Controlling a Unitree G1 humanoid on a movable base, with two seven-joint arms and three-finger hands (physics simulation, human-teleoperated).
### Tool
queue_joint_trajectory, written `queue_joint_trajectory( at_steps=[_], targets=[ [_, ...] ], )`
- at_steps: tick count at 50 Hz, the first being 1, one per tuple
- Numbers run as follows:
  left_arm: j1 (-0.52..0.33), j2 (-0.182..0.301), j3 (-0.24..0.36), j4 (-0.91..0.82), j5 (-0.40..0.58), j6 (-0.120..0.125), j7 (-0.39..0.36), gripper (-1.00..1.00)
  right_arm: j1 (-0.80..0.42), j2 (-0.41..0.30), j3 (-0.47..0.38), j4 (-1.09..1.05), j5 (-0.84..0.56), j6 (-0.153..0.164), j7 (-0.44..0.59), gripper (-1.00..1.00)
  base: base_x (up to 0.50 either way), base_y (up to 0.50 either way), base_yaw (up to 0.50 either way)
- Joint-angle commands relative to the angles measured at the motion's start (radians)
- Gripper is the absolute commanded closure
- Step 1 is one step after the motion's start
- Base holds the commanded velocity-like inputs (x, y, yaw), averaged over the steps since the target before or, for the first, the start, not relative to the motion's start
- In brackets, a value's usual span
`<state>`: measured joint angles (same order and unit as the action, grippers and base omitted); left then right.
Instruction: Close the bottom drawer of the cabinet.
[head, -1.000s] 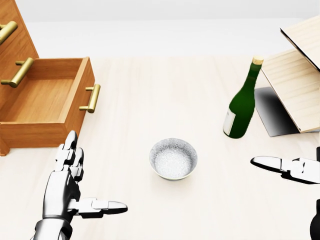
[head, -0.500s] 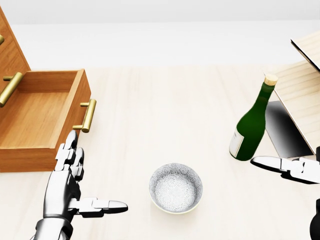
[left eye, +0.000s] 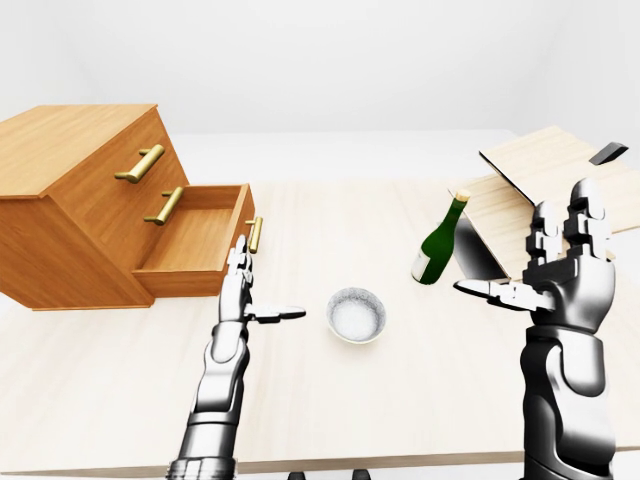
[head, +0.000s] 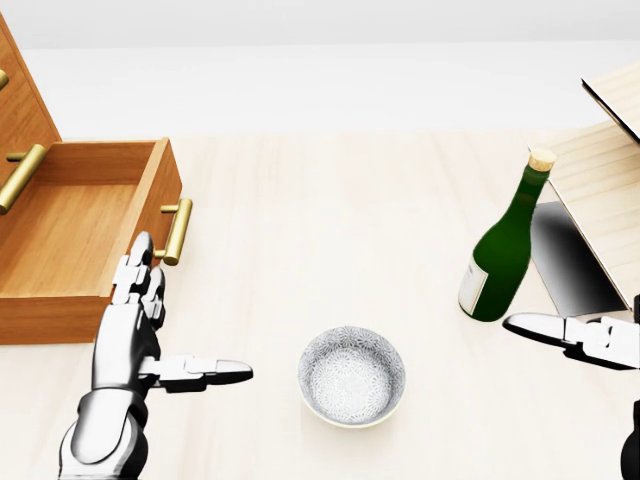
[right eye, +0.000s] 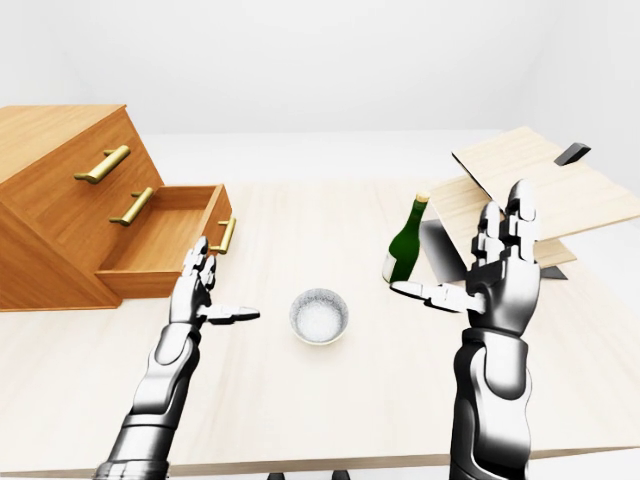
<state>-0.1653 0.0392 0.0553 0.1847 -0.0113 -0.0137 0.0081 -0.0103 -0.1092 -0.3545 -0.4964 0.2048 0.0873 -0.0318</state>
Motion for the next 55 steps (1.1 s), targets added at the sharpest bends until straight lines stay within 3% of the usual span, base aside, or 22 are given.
queue_joint_trajectory(
  at_steps=[1,4,8,22,31,42,43,44,55],
  targets=[
    [-0.203,0.039,0.027,0.232,0.001,-0.042,0.041,-1.00,0.000,0.000,0.001,0.003,0.003,0.000,0.001,-1.00,0.00,0.00,0.00],
    [-0.267,0.055,0.032,0.329,0.003,-0.072,0.051,-1.00,-0.001,0.000,0.003,0.009,0.002,0.000,0.000,-1.00,0.00,0.00,0.00],
    [-0.337,0.069,0.034,0.429,0.007,-0.074,0.061,-1.00,-0.002,-0.001,0.005,0.010,0.001,0.000,0.001,-1.00,0.00,0.00,0.00],
    [-0.441,0.087,0.040,0.716,0.000,-0.074,0.063,-1.00,-0.004,-0.002,0.005,0.021,0.002,0.000,0.002,-1.00,0.00,0.00,0.00],
    [-0.471,0.093,0.042,0.838,-0.001,-0.074,0.066,-1.00,-0.003,-0.003,0.002,0.020,0.003,0.000,0.003,-1.00,0.00,0.00,0.00],
    [-0.480,0.101,0.048,0.869,-0.012,-0.074,0.072,-1.00,-0.002,-0.003,0.007,0.036,0.000,0.000,0.006,-1.00,0.00,0.00,0.00],
    [-0.496,0.138,0.085,0.915,-0.037,-0.074,0.089,-1.00,-0.004,-0.002,0.009,0.034,-0.002,0.000,0.005,-1.00,0.00,0.00,0.00],
    [-0.499,0.142,0.084,0.926,-0.043,-0.074,0.091,-1.00,-0.004,-0.003,0.010,0.032,-0.002,0.000,0.004,-1.00,0.00,0.00,0.00],
    [-0.505,0.156,0.080,0.942,-0.055,-0.074,0.096,-1.00,-0.003,-0.002,0.008,0.026,-0.001,0.000,0.005,-1.00,0.00,0.00,0.00]
  ],
)
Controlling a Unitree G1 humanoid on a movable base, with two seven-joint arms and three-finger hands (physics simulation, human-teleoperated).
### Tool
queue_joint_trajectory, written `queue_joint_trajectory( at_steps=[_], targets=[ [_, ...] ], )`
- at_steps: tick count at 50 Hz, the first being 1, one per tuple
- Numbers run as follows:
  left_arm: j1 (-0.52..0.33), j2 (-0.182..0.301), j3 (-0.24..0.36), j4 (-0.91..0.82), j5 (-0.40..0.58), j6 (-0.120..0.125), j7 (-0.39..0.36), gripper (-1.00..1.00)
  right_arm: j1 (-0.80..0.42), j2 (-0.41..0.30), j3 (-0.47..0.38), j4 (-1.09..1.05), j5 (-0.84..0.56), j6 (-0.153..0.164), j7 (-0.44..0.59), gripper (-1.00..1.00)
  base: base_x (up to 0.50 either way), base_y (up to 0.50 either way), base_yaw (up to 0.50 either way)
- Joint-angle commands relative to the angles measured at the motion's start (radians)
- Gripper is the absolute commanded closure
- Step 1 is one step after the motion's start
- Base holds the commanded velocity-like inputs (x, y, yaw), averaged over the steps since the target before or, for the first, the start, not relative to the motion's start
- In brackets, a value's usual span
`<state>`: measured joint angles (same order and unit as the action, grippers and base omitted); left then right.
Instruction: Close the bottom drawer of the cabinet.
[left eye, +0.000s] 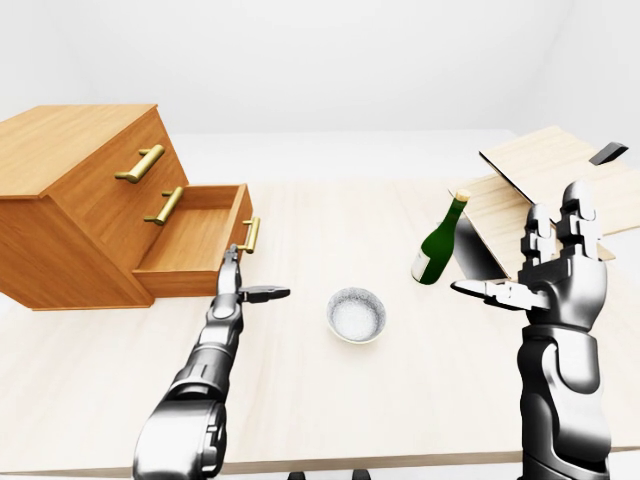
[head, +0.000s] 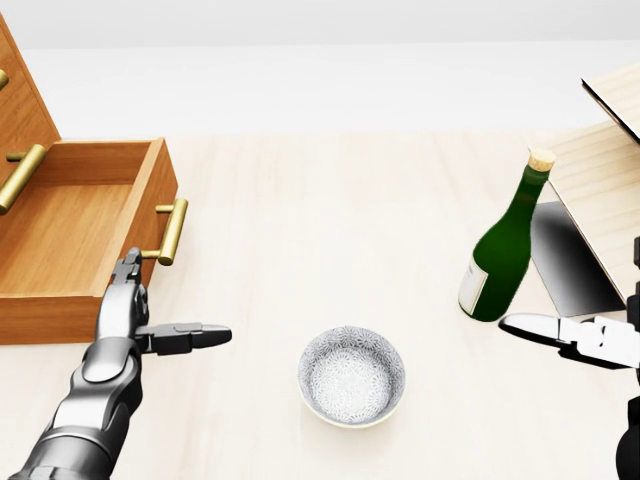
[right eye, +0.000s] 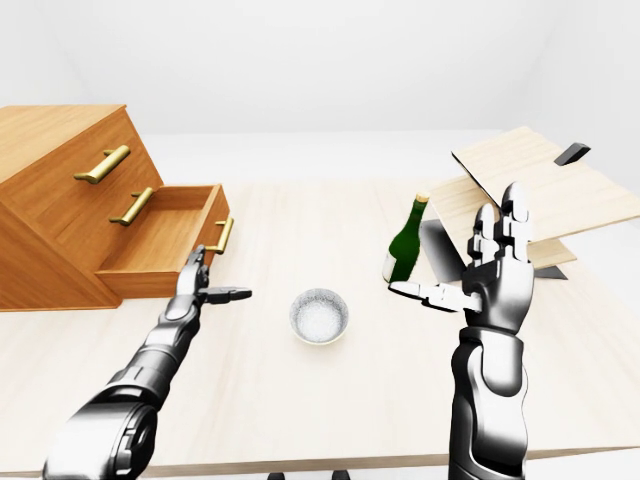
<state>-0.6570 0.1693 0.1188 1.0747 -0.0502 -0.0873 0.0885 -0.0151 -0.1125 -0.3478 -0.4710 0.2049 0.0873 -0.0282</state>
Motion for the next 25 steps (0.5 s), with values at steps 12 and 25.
queue_joint_trajectory(
  at_steps=[12,25],
  targets=[
    [-0.016,0.037,0.023,0.072,-0.026,0.000,0.015,-1.00,0.001,0.001,0.000,0.010,-0.002,0.000,0.002,-1.00,0.00,0.00,0.00],
    [-0.033,0.066,0.042,0.102,-0.049,0.000,0.031,-1.00,0.001,0.001,0.003,0.008,-0.002,0.000,0.001,-1.00,0.00,0.00,0.00]
  ],
)
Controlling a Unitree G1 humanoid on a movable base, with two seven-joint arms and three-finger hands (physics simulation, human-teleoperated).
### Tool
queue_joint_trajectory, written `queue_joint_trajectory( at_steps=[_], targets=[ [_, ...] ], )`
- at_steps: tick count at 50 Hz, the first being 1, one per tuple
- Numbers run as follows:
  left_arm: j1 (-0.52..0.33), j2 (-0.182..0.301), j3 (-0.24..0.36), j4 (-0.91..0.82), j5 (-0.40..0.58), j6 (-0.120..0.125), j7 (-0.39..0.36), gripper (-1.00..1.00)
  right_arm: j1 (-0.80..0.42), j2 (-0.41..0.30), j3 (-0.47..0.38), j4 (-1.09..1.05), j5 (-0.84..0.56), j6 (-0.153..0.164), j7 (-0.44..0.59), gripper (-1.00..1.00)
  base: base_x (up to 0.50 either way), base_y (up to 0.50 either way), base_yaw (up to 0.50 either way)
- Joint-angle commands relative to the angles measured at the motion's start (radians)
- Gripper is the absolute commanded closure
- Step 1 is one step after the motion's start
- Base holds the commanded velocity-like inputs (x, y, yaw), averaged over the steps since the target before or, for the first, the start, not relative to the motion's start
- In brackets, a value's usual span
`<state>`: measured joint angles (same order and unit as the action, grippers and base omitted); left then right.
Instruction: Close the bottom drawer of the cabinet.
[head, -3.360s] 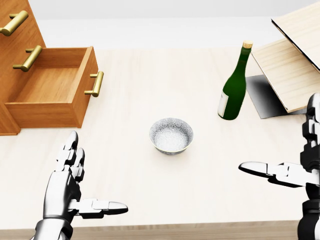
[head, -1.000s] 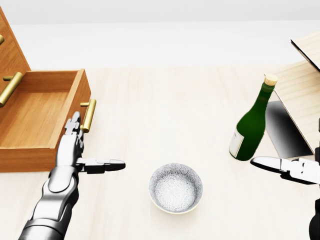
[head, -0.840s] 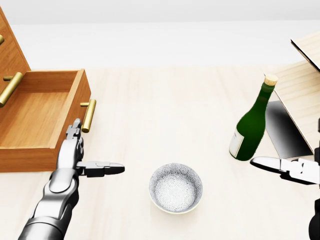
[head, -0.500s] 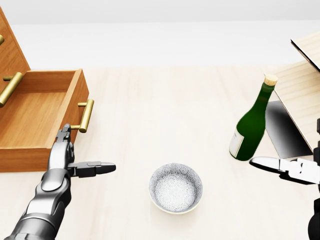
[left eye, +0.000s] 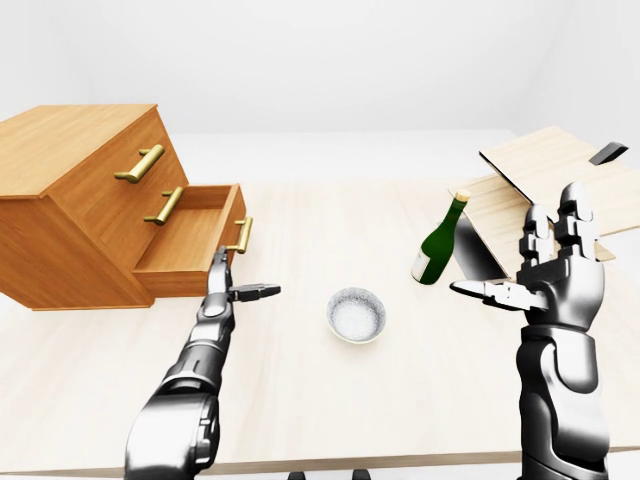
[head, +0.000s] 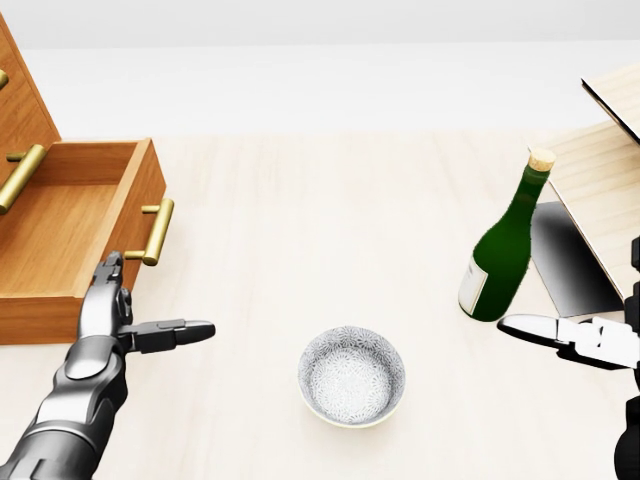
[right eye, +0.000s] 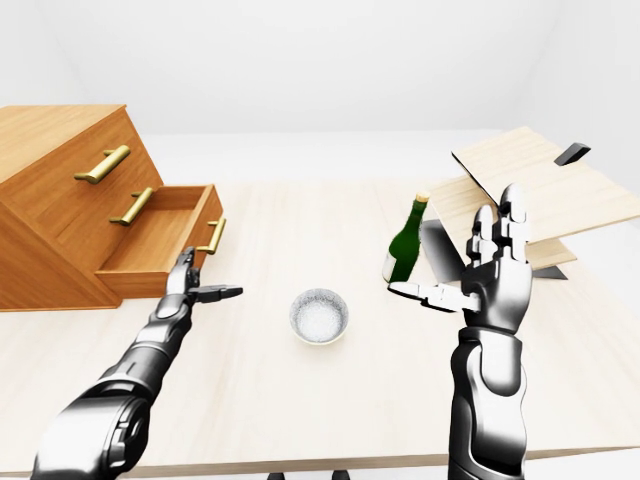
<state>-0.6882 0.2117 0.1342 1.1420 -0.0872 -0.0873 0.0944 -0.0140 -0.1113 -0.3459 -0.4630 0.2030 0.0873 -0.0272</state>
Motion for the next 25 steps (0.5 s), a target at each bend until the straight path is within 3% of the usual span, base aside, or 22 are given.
queue_joint_trajectory(
  at_steps=[1,25],
  targets=[
    [-0.001,0.025,0.027,0.034,-0.013,0.000,0.026,-1.00,0.001,-0.001,0.000,-0.001,0.001,0.000,0.000,-1.00,0.00,0.00,0.00],
    [-0.006,0.061,0.056,0.058,-0.054,0.000,0.149,-1.00,-0.001,0.000,0.001,-0.001,0.002,0.000,-0.002,-1.00,0.00,0.00,0.00]
  ],
)
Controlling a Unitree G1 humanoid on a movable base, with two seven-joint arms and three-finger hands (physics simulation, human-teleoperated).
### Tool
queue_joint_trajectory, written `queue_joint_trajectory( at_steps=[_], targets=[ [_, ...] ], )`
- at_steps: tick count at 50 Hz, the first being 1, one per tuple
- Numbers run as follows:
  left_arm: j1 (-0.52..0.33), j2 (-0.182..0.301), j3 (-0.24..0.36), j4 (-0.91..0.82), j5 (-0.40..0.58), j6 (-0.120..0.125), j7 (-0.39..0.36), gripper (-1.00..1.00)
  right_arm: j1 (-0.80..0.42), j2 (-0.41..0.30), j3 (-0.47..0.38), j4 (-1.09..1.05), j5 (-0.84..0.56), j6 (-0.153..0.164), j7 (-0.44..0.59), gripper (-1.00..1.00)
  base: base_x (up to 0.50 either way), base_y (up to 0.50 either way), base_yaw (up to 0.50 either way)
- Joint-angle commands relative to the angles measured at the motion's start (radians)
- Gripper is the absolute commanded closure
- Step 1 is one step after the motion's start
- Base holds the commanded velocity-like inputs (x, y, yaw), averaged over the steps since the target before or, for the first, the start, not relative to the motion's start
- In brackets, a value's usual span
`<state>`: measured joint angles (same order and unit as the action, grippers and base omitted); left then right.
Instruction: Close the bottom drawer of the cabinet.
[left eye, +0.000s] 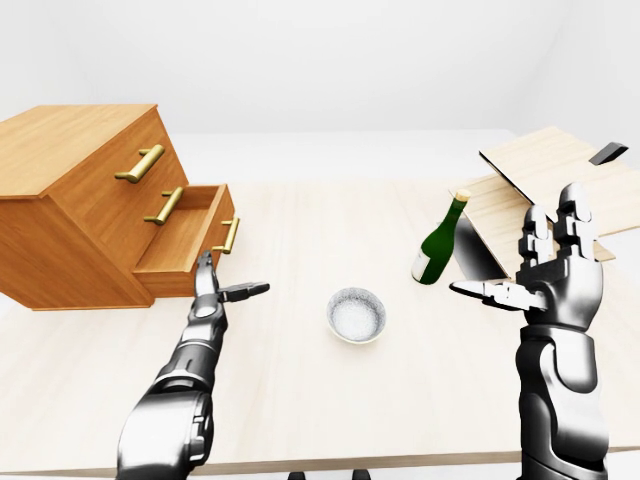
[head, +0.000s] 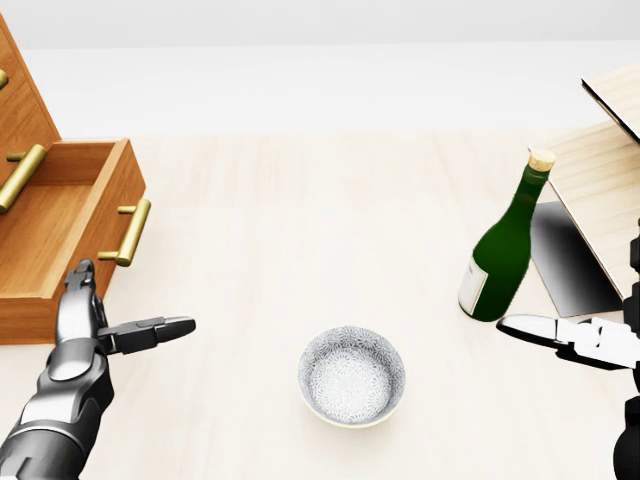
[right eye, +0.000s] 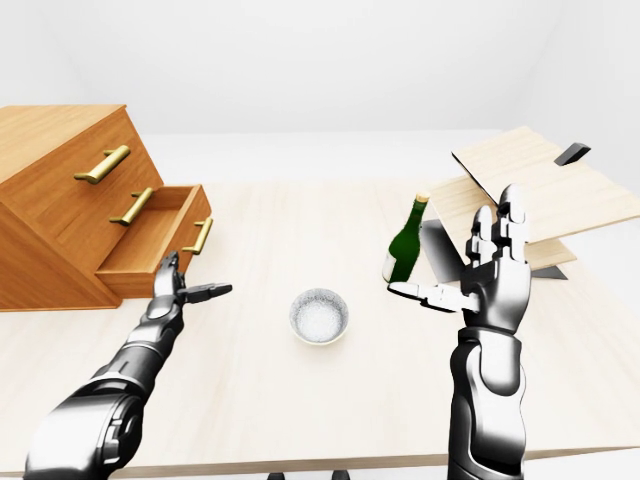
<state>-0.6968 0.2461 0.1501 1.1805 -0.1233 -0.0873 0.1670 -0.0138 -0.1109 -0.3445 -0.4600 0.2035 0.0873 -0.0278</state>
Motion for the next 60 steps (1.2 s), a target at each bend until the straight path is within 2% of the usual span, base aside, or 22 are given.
queue_joint_trajectory(
  at_steps=[1,11,34,37,40,46,52,57,60],
  targets=[
    [0.002,0.031,0.047,0.022,-0.026,0.000,0.092,-1.00,-0.001,0.000,0.000,-0.005,0.001,0.000,-0.002,-1.00,0.00,0.00,0.00],
    [0.005,0.061,0.063,0.004,-0.060,0.000,0.181,-1.00,-0.004,-0.002,0.000,-0.005,0.001,0.000,-0.002,-1.00,0.00,0.00,0.00],
    [0.021,0.091,0.078,-0.002,-0.094,0.000,0.298,-1.00,-0.003,-0.001,-0.004,0.000,0.003,0.000,-0.001,-1.00,0.00,0.00,0.00],
    [0.026,0.102,0.084,-0.010,-0.087,0.000,0.357,-1.00,-0.002,-0.001,-0.004,-0.008,0.005,0.000,-0.004,-1.00,0.00,0.00,0.00],
    [0.032,0.118,0.097,-0.020,-0.090,0.000,0.357,-1.00,-0.004,-0.002,-0.005,0.007,0.006,0.000,-0.001,-1.00,0.00,0.00,0.00],
    [0.039,0.122,0.099,-0.046,-0.108,0.000,0.357,-1.00,-0.002,-0.003,-0.005,0.002,0.008,0.000,-0.002,-1.00,0.00,0.00,0.00],
    [0.006,0.151,0.125,0.017,-0.118,0.000,0.357,-1.00,-0.002,-0.002,-0.003,0.006,0.008,0.000,-0.003,-1.00,0.00,0.00,0.00],
    [-0.010,0.185,0.123,0.044,-0.098,0.000,0.357,-1.00,-0.002,-0.002,-0.003,0.007,0.007,0.000,-0.003,-1.00,0.00,0.00,0.00],
    [-0.004,0.183,0.120,0.029,-0.101,0.000,0.357,-1.00,-0.002,-0.002,-0.003,0.007,0.007,0.000,-0.003,-1.00,0.00,0.00,0.00]
  ],
)
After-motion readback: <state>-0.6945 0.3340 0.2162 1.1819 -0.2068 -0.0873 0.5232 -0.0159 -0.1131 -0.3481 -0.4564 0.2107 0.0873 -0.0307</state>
